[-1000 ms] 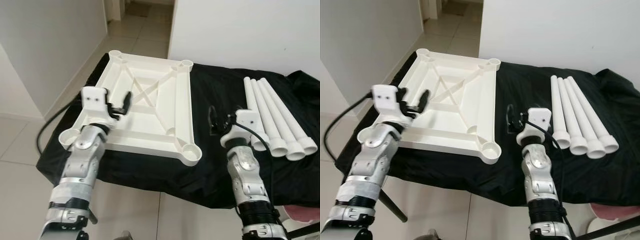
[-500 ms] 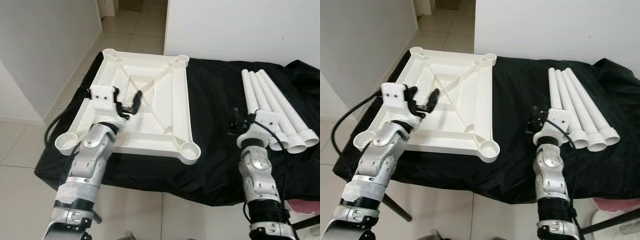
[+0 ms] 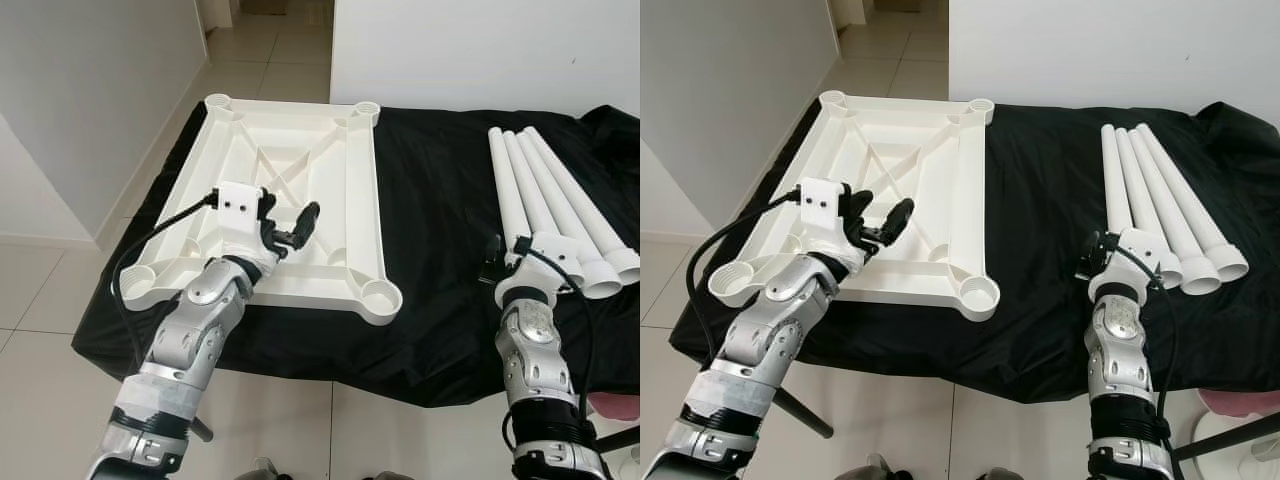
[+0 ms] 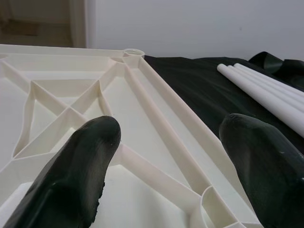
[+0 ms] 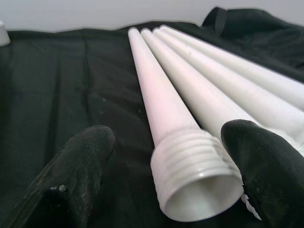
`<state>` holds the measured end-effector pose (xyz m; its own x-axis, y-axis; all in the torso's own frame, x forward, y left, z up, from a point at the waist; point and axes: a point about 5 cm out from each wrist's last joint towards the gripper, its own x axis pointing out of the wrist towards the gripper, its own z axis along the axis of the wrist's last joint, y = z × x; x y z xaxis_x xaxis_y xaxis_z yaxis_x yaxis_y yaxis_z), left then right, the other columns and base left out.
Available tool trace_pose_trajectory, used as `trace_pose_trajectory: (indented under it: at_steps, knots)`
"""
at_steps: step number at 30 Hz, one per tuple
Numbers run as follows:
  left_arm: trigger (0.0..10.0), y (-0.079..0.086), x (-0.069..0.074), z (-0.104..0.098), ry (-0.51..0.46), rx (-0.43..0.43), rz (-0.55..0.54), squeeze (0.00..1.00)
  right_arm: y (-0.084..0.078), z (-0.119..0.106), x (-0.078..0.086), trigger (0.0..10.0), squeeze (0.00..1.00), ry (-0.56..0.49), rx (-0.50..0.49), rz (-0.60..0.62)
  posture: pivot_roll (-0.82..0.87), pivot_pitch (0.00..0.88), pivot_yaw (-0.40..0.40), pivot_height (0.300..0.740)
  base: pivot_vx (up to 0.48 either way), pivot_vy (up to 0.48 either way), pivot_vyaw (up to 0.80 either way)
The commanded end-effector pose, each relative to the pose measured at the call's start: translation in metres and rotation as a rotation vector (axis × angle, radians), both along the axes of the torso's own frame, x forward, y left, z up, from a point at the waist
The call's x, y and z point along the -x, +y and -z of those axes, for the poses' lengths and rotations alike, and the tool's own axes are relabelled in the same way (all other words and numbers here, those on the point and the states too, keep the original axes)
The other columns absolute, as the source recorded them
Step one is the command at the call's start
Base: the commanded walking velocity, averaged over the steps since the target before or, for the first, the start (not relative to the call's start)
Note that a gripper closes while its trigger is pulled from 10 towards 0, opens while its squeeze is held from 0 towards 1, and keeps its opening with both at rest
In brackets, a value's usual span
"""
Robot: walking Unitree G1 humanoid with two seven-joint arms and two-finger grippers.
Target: Building children table
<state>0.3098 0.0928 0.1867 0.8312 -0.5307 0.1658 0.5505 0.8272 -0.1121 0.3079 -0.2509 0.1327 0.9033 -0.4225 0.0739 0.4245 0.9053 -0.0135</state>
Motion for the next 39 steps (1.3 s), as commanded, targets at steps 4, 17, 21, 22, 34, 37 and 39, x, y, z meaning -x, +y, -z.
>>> trace_pose_trajectory:
  at_steps: [4, 17, 21, 22, 34, 37, 39]
  knots:
    - [10.0, -0.014, 0.014, 0.001, -0.05, -0.04, 0.333, 0.0, -0.003, 0.007, 0.0, 10.0, 0.0, 0.041, -0.013, 0.014, -0.05, 0.089, 0.046, 0.74, 0.0, 0.0, 0.0]
    - [10.0, -0.018, 0.021, 0.002, -0.028, -0.054, 0.327, 0.0, -0.008, 0.024, -0.011, 10.0, 0.0, 0.122, -0.075, -0.048, -0.02, 0.074, 0.046, 0.74, 0.0, 0.0, 0.0]
    - [10.0, -0.017, 0.02, 0.0, -0.027, -0.054, 0.317, 0.0, -0.011, 0.02, -0.019, 10.0, 0.0, 0.119, -0.071, -0.063, -0.01, 0.071, 0.048, 0.74, 0.0, 0.0, 0.0]
    - [10.0, -0.017, 0.02, 0.0, -0.026, -0.055, 0.315, 0.0, -0.011, 0.019, -0.022, 10.0, 0.0, 0.118, -0.068, -0.069, -0.01, 0.069, 0.049, 0.74, 0.0, 0.0, 0.0]
    - [10.0, -0.021, 0.02, 0.004, -0.013, -0.11, 0.314, 0.0, 0.0, 0.027, -0.038, 0.0, 0.0, 0.194, -0.08, -0.213, 0.0, 0.053, 0.044, 0.74, 0.0, 0.0, 0.0]
    - [10.0, -0.023, 0.019, 0.003, -0.014, -0.121, 0.33, 0.0, 0.002, 0.031, -0.039, 0.0, 0.0, 0.208, -0.129, -0.233, 0.01, 0.044, 0.042, 0.74, 0.0, 0.0, 0.0]
    - [10.0, -0.024, 0.018, 0.002, -0.013, -0.125, 0.34, 0.0, 0.002, 0.032, -0.039, 0.0, 0.0, 0.212, -0.144, -0.239, 0.01, 0.039, 0.039, 0.74, 0.0, 0.0, 0.0]
